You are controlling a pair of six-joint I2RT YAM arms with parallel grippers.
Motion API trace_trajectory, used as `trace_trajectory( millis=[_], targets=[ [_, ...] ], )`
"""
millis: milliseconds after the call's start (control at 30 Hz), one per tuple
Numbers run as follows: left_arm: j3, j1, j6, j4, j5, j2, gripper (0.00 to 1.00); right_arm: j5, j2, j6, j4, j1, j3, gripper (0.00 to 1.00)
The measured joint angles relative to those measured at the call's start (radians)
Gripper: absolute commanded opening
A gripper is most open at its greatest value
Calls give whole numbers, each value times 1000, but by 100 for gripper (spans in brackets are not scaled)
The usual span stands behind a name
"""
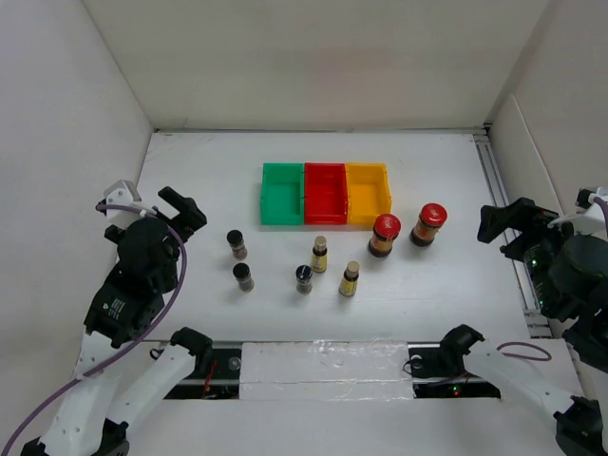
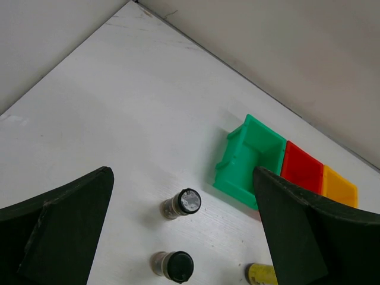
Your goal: Organize the condiment bottles
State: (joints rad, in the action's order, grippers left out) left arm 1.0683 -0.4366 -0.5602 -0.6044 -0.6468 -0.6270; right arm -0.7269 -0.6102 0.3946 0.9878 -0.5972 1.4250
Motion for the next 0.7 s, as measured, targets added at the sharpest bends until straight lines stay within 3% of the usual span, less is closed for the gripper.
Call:
trace_trajectory(
  millis=[333, 633, 700],
  targets=[
    [-13, 0, -2, 5, -2, -19, 99, 74, -38, -22, -25, 0, -20, 100],
    [-48, 0, 0, 27, 25, -33, 99, 134, -428, 34, -105, 104, -34, 100],
    [-63, 0, 3, 33, 39, -33, 99, 139, -486, 47, -128, 151, -55, 96]
  ],
)
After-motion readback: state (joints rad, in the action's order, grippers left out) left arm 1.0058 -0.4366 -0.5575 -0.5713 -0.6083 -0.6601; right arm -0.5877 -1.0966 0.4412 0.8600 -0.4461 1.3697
